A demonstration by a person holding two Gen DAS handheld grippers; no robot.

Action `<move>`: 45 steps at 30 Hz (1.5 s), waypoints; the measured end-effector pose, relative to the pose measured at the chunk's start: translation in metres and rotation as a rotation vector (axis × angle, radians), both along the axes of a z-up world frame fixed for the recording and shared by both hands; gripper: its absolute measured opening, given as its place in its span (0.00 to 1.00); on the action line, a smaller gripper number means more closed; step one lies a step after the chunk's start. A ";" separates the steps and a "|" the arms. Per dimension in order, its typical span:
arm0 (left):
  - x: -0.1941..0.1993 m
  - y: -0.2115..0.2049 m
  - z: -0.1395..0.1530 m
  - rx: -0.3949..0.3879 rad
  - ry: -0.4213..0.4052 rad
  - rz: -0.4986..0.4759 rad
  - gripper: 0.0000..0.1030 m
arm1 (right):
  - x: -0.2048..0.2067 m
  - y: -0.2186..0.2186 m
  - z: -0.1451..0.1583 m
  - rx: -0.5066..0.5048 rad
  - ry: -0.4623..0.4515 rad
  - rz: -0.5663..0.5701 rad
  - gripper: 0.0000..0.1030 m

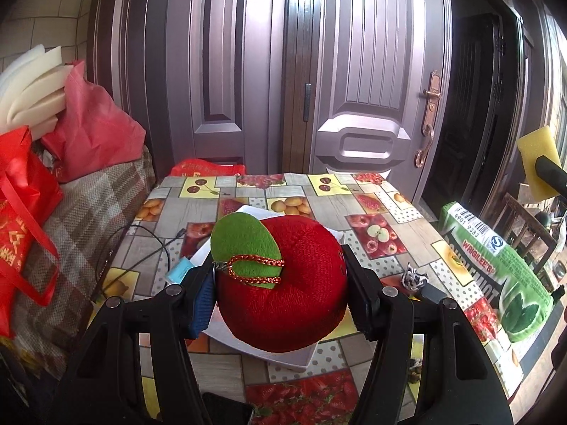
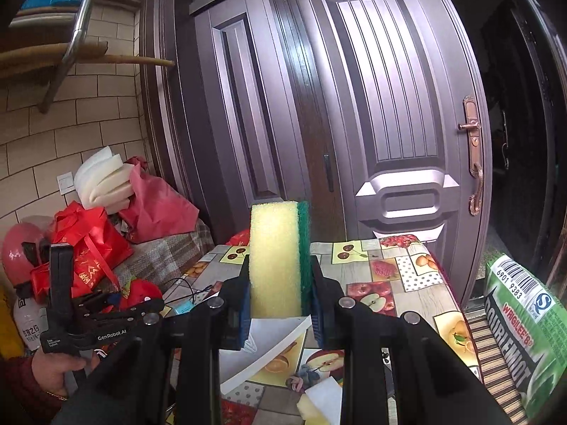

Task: Organize soft objects
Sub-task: 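Carry the apple plush and sponge to the white box and release them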

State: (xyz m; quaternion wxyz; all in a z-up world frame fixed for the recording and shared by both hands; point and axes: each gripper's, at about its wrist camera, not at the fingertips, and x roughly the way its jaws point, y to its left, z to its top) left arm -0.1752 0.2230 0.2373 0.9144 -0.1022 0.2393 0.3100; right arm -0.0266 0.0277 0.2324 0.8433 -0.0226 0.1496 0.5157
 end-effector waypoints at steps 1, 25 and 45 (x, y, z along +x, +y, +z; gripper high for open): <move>-0.002 0.004 0.005 0.006 -0.007 0.009 0.61 | 0.000 0.004 0.001 0.005 -0.007 0.005 0.25; 0.007 0.057 0.038 0.028 -0.036 0.085 0.61 | -0.007 0.092 0.023 0.039 -0.019 0.137 0.26; 0.066 0.142 -0.119 -0.315 0.175 0.139 0.61 | 0.053 0.208 -0.145 -0.379 0.255 0.158 0.26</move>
